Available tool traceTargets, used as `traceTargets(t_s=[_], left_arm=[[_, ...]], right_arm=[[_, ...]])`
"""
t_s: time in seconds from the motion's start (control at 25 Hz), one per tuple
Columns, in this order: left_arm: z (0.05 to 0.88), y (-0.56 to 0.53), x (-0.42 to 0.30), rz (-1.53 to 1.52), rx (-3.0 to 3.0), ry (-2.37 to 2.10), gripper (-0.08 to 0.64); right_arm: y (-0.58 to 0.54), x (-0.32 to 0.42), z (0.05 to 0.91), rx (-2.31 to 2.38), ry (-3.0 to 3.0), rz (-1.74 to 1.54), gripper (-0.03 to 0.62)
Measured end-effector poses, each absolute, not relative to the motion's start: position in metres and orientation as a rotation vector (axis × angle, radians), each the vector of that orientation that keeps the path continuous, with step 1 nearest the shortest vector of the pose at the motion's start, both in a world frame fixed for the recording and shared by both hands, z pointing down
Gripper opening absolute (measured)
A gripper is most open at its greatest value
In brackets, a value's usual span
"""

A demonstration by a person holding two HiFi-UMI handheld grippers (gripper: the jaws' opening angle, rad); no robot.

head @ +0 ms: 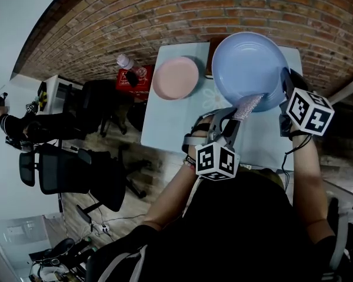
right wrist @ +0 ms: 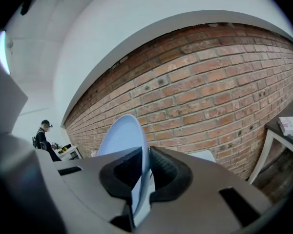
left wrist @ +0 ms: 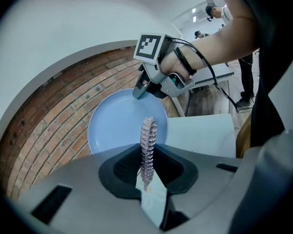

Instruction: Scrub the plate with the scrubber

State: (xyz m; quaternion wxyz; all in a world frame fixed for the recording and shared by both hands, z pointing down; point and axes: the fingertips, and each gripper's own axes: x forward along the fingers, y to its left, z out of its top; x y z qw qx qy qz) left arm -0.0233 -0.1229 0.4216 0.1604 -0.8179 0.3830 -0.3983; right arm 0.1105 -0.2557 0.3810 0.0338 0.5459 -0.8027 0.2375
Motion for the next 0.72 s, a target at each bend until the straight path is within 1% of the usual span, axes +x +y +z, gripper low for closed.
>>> traceTargets(t_s=[0.28, 0.44, 0.72], left_arm=[[0.414, -0.126, -0.013, -1.054, -2.395, 1.095, 0.078], [0.408, -0.140, -0.012, -0.958, -2.484, 1.165, 0.078], [0.379, -0.169, -0.007, -0.858, -2.450, 1.197, 0.078]], right_arm=[[-0.255, 0.085, 0.384, 1.629, -2.464, 0.689, 0.048], [-0.252, 0.080, 0.388, 1.618, -2.453, 0.686, 0.048], [-0.250, 0.077, 0.391, 1.628, -2.443, 0.691, 0.048]])
